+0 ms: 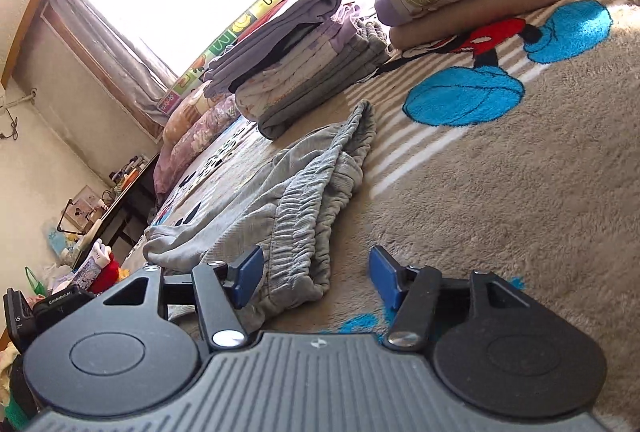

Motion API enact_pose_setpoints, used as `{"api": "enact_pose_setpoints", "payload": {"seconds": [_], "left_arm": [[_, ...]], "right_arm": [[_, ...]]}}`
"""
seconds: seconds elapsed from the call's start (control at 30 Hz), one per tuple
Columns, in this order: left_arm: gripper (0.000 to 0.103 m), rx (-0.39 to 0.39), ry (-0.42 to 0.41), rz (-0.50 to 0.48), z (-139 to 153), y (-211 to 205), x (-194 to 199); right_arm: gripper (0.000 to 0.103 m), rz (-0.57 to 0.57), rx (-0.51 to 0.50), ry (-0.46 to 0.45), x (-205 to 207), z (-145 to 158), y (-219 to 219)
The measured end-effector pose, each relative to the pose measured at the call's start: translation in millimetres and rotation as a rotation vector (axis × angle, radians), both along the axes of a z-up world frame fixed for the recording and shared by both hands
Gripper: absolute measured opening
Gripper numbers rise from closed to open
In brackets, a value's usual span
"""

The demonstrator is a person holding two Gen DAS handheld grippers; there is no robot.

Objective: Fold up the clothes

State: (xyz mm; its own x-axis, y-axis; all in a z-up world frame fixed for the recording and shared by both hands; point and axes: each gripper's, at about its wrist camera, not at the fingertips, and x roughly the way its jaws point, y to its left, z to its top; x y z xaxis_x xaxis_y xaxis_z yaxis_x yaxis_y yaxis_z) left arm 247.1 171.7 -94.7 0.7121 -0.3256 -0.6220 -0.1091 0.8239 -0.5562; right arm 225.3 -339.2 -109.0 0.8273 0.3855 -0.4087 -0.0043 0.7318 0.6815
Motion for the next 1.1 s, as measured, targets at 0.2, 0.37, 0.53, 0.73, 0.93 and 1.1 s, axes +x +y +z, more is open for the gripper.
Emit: {"api": "enact_pose_setpoints", "payload": {"seconds": [0.2, 0.37, 0.53, 0.73, 0.93, 1.1], "left_arm": [[0.055, 0.04, -0.037, 0.021, -2, -14, -10], [0.022, 0.092, -0.057, 0.031, -3, -25, -13], [0.021, 0.102, -0.121, 0.057, 16, -23, -31], [0.021, 0.091, -0.182, 0.105, 44, -10, -67], [0.021, 0.076, -0.217, 0.178, 64, 20, -107], [0.021, 0.065, -0.201, 0.276, 58, 49, -130]], "right_arm": [[0.055, 0.034, -0.006, -0.013, -3, -8, 10], [0.025, 0.057, 0.001, -0.024, -3, -13, 16], [0.014, 0.029, 0.086, -0.035, -14, -10, 1], [0.01, -0.023, 0.176, -0.053, -34, 2, -28], [0.004, -0.063, 0.225, -0.064, -60, 9, -54], [0.002, -0.071, 0.216, -0.043, -79, 9, -69]]}}
